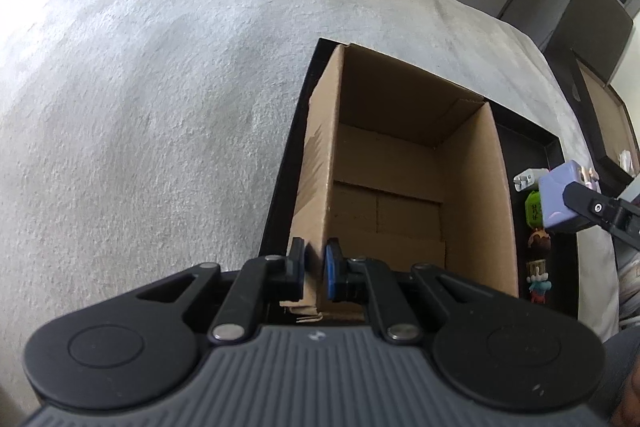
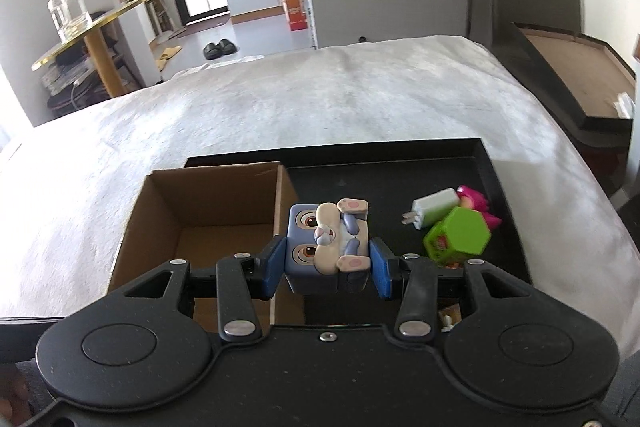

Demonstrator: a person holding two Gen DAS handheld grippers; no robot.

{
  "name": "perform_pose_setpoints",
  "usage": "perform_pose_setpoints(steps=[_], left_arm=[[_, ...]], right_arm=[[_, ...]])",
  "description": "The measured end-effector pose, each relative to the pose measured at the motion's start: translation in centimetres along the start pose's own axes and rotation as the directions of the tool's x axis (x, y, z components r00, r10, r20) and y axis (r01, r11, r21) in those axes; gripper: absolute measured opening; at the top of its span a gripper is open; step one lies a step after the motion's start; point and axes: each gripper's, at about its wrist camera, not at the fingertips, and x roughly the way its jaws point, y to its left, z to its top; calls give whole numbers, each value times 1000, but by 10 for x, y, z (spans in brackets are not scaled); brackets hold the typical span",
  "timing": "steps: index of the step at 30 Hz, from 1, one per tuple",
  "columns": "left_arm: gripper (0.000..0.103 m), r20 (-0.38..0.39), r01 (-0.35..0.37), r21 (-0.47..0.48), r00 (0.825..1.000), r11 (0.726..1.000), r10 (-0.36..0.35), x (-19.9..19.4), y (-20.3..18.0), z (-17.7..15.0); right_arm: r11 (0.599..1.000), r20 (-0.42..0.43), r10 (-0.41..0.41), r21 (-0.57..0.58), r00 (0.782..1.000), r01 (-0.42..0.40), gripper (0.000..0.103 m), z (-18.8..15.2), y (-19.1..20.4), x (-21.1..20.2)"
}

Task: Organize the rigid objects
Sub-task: 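Carry the lavender cube figure with the right tool over the cardboard box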

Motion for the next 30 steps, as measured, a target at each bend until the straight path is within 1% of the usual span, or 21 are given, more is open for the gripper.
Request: perform_pose_setpoints(steps=[11, 17, 25, 30], left_arm=[[10, -14, 7, -41, 1000, 999, -7, 7, 9, 2], [10, -13, 26, -62, 1000, 998, -27, 7, 12, 3], [11, -12, 52, -81, 999, 995, -53, 5, 14, 2], [11, -10, 55, -94, 998, 994, -57, 4, 14, 2]], right_arm=[[997, -32, 49, -62, 998, -51, 44, 3, 44, 11], [990, -63, 84, -109, 994, -90, 44, 7, 68, 19], [979, -55, 130, -152, 990, -137, 44, 21, 92, 23], [972, -53, 155, -171, 986, -162, 44, 31, 104, 26]])
